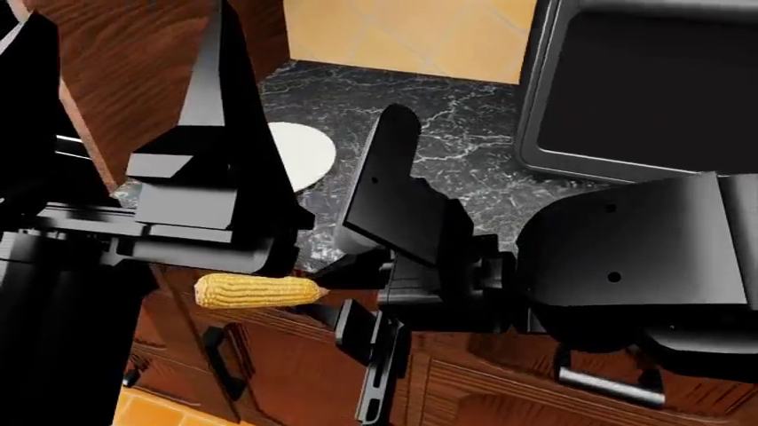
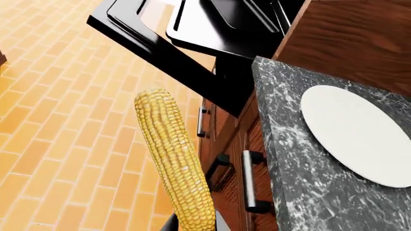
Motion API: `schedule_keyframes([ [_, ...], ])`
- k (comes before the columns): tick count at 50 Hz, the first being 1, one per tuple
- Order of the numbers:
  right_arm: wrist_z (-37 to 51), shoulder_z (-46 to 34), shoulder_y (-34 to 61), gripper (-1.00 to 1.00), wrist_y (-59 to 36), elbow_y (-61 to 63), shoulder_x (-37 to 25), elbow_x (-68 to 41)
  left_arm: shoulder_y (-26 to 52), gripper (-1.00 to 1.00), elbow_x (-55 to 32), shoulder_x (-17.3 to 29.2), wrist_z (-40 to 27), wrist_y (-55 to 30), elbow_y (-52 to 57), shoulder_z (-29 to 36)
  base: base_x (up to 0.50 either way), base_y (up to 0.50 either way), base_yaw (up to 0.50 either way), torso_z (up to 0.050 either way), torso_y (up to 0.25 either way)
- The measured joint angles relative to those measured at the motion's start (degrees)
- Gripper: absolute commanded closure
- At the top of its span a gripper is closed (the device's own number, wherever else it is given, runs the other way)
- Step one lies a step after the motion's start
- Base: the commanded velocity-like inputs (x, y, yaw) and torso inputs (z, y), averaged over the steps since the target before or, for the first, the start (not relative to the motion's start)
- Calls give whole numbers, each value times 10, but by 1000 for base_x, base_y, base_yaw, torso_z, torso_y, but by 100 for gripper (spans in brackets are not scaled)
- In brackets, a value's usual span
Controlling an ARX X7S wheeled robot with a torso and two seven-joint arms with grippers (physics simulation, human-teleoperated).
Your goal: Pick the corn from the oven and place it on the plate on the counter.
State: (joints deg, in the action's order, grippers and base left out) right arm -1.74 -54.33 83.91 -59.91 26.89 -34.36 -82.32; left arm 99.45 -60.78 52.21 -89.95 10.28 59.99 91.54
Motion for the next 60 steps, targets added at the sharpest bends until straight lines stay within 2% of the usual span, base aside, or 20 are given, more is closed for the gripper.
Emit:
schedule_keyframes([
  [8, -1, -1, 0, 100, 3, -3, 1, 7, 2, -100, -1, -2, 0, 0, 0, 1, 346, -417, 0, 0, 0],
  [14, -1, -2, 1, 100, 7, -4, 1, 17, 2, -100, 0, -3, 0, 0, 0, 2, 6, 3, 0, 0, 0],
  [47, -5, -6, 1, 100, 16, 3, -3, 30, -5, -100, 0, -11, 0, -4, 0, -6, 448, 240, 0, 0, 1],
  [60, -8, -15, -13, 100, 28, -15, 3, 52, -5, -100, -2, -14, 0, -6, 0, -7, 8, 5, 0, 0, 2],
])
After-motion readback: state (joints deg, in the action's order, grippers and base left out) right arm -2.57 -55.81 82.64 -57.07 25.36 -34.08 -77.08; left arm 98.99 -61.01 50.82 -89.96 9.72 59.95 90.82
